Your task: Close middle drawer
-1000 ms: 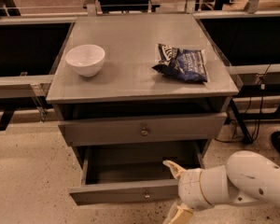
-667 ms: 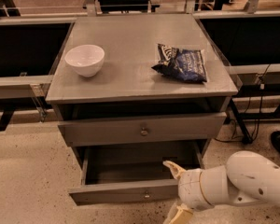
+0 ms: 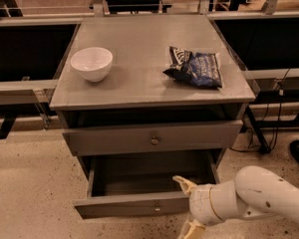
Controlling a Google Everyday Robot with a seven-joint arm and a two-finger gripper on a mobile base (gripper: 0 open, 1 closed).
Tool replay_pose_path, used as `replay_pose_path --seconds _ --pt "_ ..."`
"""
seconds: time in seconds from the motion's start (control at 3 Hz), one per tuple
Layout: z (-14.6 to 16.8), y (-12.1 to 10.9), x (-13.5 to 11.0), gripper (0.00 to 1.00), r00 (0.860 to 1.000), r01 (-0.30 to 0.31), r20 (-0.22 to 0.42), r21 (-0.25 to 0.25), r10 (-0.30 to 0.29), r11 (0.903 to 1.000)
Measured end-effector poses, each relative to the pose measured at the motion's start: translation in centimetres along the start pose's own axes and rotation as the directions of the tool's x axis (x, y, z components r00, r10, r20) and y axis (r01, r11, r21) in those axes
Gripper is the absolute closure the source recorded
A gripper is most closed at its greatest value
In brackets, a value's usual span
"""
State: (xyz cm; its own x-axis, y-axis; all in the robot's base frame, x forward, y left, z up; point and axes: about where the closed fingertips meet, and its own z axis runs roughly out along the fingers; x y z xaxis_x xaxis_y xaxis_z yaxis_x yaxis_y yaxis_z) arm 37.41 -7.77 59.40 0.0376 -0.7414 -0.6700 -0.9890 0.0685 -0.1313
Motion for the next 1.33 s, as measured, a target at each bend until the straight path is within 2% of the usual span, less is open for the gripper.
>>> replay_pose_path --seconds 0.33,0.67,1.0,1.33 --pt "2.3 -0.3 3.0 0.00 0.995 0.094 0.041 -0.022 -0.093 0.9953" --pt "5.0 0.4 7.0 0.00 0.985 0.153 0.092 -0.049 -0.148 0.9869" --pt "6.9 1.0 10.7 0.17 0.984 0.156 0.099 -0.062 -0.150 0.9858" --pt "7.2 1.2 11.0 0.41 0.984 0.152 0.105 -0.066 -0.144 0.9862"
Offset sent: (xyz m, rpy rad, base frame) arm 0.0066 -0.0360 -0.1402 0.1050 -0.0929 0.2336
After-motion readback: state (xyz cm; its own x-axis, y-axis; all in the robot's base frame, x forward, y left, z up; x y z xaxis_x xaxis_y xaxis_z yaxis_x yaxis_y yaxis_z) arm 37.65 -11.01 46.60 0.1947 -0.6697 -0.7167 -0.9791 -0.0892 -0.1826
